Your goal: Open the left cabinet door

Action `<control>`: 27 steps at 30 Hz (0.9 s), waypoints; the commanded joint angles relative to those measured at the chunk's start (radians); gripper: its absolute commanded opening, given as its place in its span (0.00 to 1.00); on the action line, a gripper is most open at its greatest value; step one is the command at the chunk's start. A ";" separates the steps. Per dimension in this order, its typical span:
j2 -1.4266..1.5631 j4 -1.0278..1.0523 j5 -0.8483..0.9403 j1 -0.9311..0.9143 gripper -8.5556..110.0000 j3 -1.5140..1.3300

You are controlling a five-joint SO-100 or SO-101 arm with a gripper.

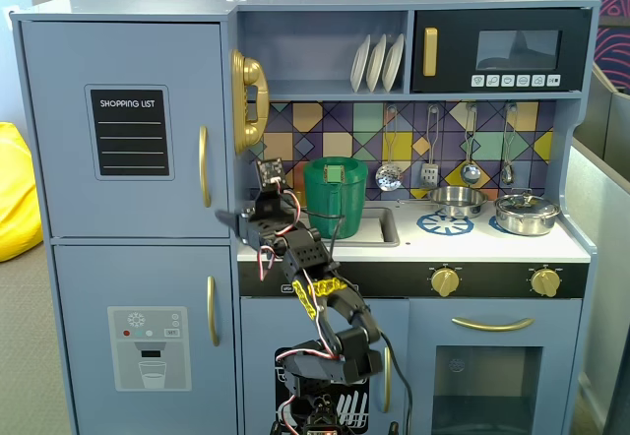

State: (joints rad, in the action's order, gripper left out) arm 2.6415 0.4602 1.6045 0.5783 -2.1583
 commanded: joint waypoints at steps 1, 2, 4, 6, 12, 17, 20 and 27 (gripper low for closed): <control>-0.086 -0.091 0.038 0.035 0.25 0.138; -0.104 -0.092 0.048 0.041 0.25 0.156; -0.143 -0.106 0.057 0.044 0.25 0.196; -0.184 -0.109 0.072 0.049 0.25 0.242; -0.314 -0.109 0.126 0.080 0.25 0.379; -0.380 -0.101 0.179 0.153 0.24 0.440; -0.396 -0.095 0.224 0.215 0.23 0.449; -0.405 -0.054 0.325 0.325 0.23 0.477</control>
State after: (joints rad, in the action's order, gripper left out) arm 2.2350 0.3942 1.8822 0.8406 -1.7610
